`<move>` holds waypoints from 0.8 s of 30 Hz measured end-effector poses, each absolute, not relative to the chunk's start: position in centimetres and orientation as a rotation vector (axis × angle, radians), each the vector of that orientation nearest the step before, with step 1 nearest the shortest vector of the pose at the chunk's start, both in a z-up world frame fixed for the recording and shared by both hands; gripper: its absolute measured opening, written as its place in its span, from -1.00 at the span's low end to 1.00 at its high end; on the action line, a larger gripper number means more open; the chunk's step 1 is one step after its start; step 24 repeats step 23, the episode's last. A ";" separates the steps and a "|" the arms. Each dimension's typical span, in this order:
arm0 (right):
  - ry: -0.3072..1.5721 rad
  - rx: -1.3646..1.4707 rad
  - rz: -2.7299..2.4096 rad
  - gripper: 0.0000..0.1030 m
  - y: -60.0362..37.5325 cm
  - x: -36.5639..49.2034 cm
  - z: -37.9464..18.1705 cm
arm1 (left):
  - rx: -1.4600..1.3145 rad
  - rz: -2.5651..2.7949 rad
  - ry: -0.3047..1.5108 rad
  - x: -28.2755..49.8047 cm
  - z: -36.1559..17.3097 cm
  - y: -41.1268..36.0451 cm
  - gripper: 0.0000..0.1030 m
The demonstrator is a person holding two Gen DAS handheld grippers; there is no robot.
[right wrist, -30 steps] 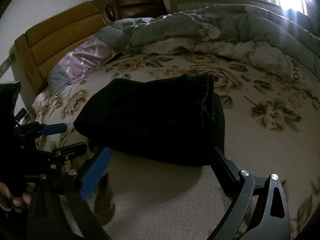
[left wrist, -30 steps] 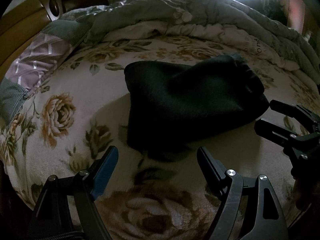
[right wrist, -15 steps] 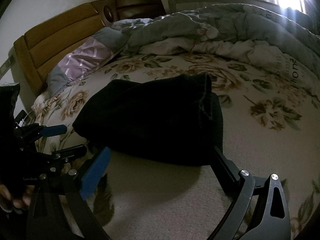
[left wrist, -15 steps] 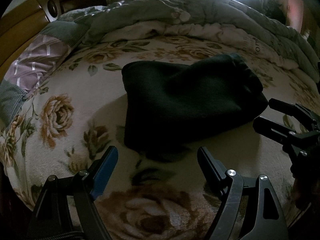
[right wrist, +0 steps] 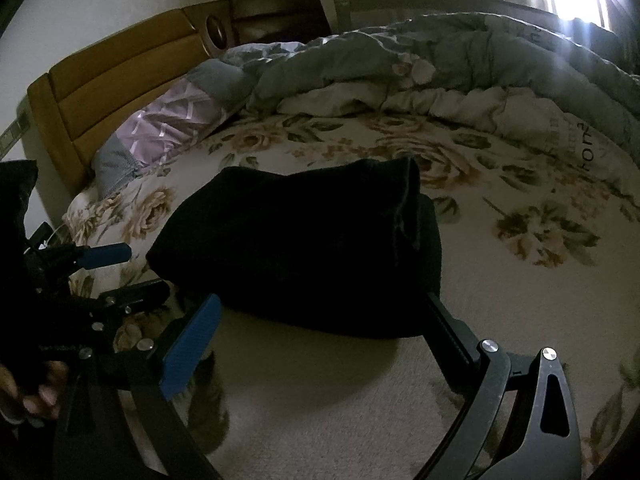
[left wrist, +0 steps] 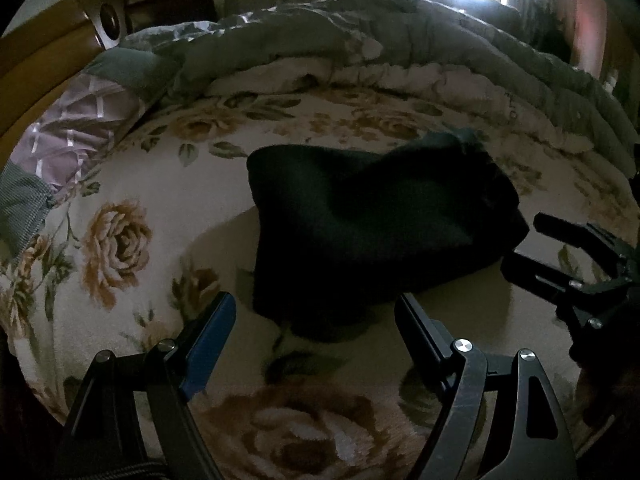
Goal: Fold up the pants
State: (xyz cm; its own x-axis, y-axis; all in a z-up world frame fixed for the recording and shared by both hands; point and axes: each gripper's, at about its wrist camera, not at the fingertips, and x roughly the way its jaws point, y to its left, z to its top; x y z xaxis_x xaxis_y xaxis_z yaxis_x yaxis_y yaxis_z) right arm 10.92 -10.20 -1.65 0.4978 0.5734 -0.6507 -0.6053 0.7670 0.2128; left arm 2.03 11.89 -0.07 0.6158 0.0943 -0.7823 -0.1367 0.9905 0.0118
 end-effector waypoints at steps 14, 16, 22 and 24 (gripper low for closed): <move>0.752 -0.023 0.678 0.90 -10.9 11.6 -0.6 | -0.072 0.129 0.887 2.7 0.8 12.1 0.60; 0.750 -0.021 0.679 0.90 -10.9 11.5 -0.6 | -0.068 0.130 0.888 2.7 0.9 12.0 0.60; 0.750 -0.001 0.681 0.90 -11.2 11.6 -0.6 | -0.054 0.132 0.893 2.9 1.2 11.7 0.60; 0.751 0.005 0.680 0.90 -11.2 11.7 -0.6 | -0.051 0.134 0.896 3.0 1.2 11.6 0.60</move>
